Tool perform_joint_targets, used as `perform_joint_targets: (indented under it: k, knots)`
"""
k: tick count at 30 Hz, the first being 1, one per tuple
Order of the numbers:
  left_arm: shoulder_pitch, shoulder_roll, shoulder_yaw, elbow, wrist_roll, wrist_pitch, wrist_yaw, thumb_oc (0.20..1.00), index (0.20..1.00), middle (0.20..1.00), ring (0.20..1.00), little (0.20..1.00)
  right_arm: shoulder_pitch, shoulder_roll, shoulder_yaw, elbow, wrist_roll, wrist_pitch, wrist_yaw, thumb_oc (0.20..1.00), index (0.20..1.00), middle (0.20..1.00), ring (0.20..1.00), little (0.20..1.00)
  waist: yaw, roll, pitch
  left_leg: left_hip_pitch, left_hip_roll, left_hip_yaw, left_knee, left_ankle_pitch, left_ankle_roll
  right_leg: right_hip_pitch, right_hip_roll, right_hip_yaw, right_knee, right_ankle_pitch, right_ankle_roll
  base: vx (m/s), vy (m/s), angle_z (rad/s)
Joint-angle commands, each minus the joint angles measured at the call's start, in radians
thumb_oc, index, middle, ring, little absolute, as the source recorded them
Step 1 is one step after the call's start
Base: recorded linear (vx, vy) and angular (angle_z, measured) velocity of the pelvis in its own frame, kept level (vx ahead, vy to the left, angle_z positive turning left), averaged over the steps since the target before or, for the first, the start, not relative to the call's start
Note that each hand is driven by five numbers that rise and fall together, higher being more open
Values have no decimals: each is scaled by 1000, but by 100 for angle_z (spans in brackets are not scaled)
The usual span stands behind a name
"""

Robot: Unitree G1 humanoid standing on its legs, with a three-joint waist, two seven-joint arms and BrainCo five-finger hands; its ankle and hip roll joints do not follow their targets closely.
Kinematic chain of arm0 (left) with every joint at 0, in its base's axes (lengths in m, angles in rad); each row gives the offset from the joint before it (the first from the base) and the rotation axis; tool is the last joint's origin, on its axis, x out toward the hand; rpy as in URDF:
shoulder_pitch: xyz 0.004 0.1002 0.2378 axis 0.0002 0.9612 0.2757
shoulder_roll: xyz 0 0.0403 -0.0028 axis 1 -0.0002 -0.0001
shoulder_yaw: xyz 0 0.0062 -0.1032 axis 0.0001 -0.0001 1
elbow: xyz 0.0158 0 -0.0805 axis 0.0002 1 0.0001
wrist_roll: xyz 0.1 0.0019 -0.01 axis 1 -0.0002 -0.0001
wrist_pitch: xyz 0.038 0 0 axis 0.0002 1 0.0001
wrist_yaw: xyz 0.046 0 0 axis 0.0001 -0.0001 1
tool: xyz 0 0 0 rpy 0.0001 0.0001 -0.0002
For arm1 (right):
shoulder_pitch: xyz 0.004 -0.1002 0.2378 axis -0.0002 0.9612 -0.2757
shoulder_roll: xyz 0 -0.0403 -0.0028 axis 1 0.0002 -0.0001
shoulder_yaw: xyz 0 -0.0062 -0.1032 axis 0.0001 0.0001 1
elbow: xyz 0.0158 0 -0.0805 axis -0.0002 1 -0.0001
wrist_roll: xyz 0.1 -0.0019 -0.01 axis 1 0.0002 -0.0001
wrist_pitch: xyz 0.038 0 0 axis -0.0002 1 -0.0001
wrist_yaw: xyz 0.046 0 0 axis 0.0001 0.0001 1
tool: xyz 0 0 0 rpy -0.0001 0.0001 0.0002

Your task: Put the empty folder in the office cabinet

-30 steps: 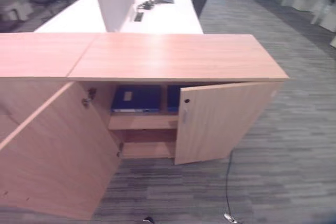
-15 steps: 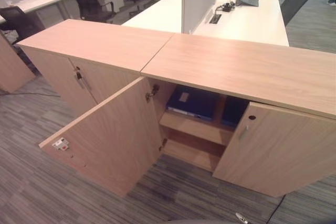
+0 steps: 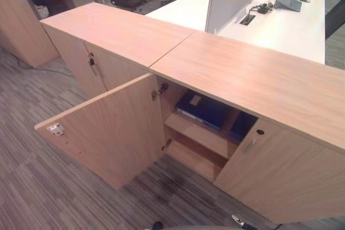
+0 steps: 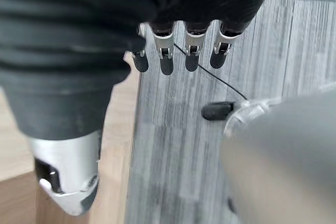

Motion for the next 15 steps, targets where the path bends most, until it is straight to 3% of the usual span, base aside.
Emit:
perform_joint_targets:
  k: [1, 3, 6, 9, 10, 13, 15]
  knots:
    - [-55, 132, 53, -94, -110, -62, 46, 1000, 1000, 1000, 1000, 1000, -22, -16, -42, -3, -9, -34, -14, 1000, 1000, 1000, 1000, 1000, 24, 17, 76, -138, 14, 132, 198, -51, -32, -46, 1, -34, 88, -80, -4, -164, -108, 44]
    - [1, 151, 104, -261, -184, -79, 49, 1000, 1000, 1000, 1000, 1000, -17, -41, -70, 11, -21, -29, -22, 1000, 1000, 1000, 1000, 1000, 34, 34, 96, -163, 42, 169, 262, -58, -38, -32, 11, -41, 92, -92, -14, -52, -51, 46]
    - [55, 158, 156, -361, -234, -87, 46, 1000, 1000, 1000, 1000, 1000, -15, -54, -94, 20, -33, -21, -21, 1000, 1000, 1000, 1000, 1000, 35, 48, 99, -153, 82, 189, 255, -40, -42, -19, 15, -30, 93, -101, -16, 0, 5, -3]
    - [132, 189, 240, -564, -262, -92, 63, 1000, 1000, 1000, 1000, 1000, -6, -69, -120, 21, -52, -7, -11, 1000, 1000, 1000, 1000, 1000, 44, 53, 95, -126, 139, 174, 205, 13, -48, -17, 13, -4, 96, -107, -17, 16, 40, -38]
    - [164, 228, 253, -587, -251, -33, 16, 1000, 1000, 1000, 1000, 1000, 4, -94, -135, 23, -73, 9, -3, 1000, 1000, 1000, 1000, 1000, 41, 61, 80, -113, 177, 159, 156, 66, -49, -24, 17, 5, 91, -107, -14, 29, 59, -33]
    - [178, 314, 182, -560, -181, 54, -90, 1000, 1000, 1000, 1000, 1000, 22, -135, -162, 41, -99, 40, 16, 1000, 1000, 1000, 1000, 1000, 28, 99, 57, -74, 238, 153, 49, 104, -46, -21, 34, 12, 74, -117, -10, 50, 68, -14]
    - [187, 340, 138, -563, -172, 69, -146, 1000, 1000, 1000, 1000, 1000, 19, -152, -168, 46, -106, 48, 24, 1000, 1000, 1000, 1000, 1000, 24, 116, 50, -69, 248, 164, 20, 131, -53, -26, 39, 11, 70, -113, -9, 14, 90, -6]
